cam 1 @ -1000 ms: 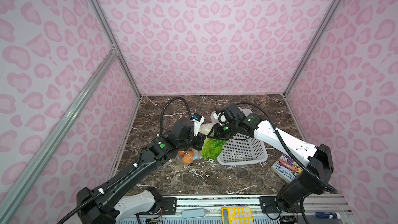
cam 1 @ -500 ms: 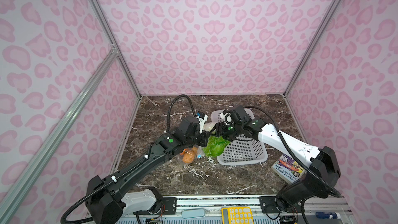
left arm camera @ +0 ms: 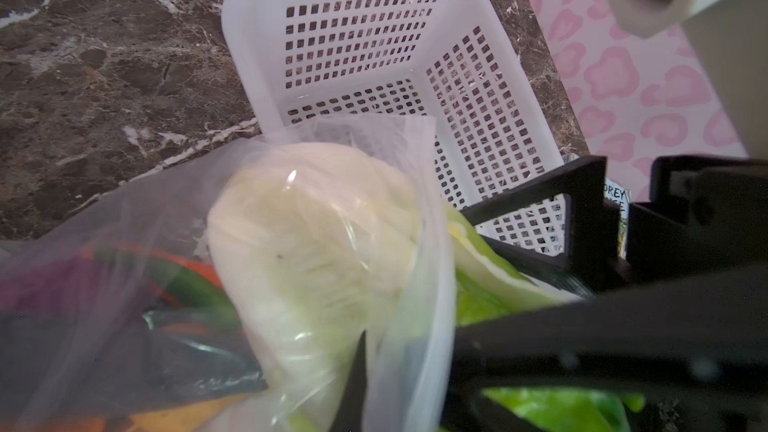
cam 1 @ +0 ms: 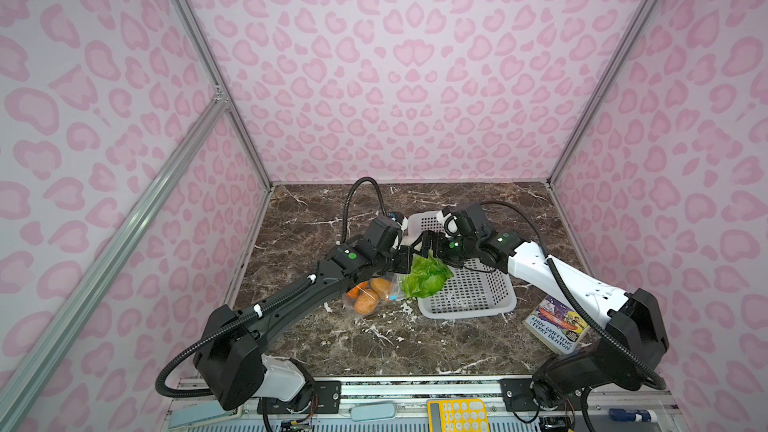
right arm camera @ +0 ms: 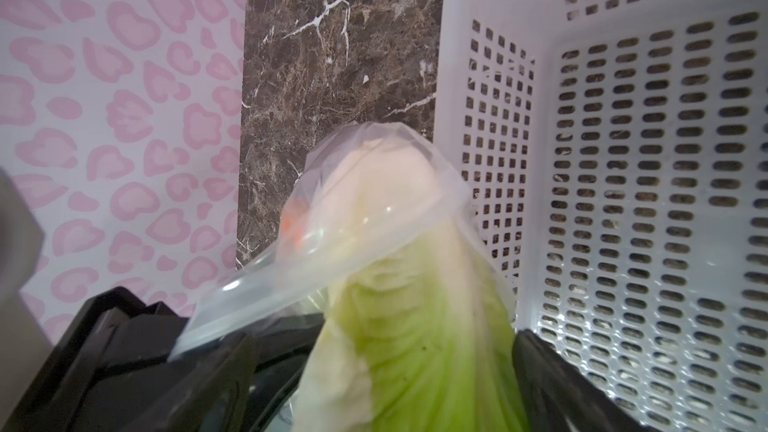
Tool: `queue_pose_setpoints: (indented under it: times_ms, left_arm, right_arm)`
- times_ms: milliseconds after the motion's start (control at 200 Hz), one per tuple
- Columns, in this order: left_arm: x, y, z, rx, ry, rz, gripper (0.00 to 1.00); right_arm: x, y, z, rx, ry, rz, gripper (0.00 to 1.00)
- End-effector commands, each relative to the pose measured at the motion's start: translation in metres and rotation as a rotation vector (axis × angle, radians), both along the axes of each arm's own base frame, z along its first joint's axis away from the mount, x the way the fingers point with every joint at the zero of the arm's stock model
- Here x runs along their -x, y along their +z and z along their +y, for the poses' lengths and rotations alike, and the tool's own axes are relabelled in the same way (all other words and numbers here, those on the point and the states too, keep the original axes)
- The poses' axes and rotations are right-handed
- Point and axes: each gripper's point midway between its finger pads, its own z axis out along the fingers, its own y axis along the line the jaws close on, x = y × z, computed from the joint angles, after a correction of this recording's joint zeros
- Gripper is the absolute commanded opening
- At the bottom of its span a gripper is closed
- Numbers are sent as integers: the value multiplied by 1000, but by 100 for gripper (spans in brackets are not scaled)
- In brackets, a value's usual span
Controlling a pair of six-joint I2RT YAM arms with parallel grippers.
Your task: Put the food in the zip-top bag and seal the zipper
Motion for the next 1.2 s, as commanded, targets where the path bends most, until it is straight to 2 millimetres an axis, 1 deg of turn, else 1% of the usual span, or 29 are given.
queue_pose_setpoints:
  times_ms: [0, 80, 225, 305, 390, 580, 705, 815, 1040, 1145, 1195]
  left_arm:
    - [-5, 2, -8, 28, 2, 9, 3]
    - [-5, -1, -8, 19, 5, 18, 3]
    - [-5, -4, -4, 6, 15, 23, 3]
    - [-5, -6, -2, 2, 19, 27, 3]
    - [-5, -7, -1, -1, 20, 31, 3]
    - [-4, -8, 0, -2, 23, 35, 3]
    - [-5, -8, 0, 0, 24, 36, 3]
    - [-5, -9, 0, -3, 25, 40, 3]
    - [-4, -9, 0, -1, 25, 47, 3]
    - [-3, -9, -1, 1, 24, 49, 3]
    - [-3, -7, -1, 5, 23, 50, 3]
  right_arm:
    - [-7, 1, -6, 20, 4, -47, 98]
    - [-6, 5, -15, 31, -4, -71, 98]
    - [-1, 17, -38, 10, -47, -121, 98]
    - [6, 23, -47, -21, -54, -149, 98]
    - [17, 22, -50, -56, -42, -164, 98]
    - [39, 11, -44, -179, -5, -181, 98]
    - [49, 5, -39, -209, 6, -205, 98]
    - [55, 3, -29, -266, 32, -220, 98]
    - [51, -1, -10, -312, 60, -238, 98]
    - [47, 1, 0, -313, 71, -254, 98]
    - [45, 1, 4, -298, 79, -258, 95]
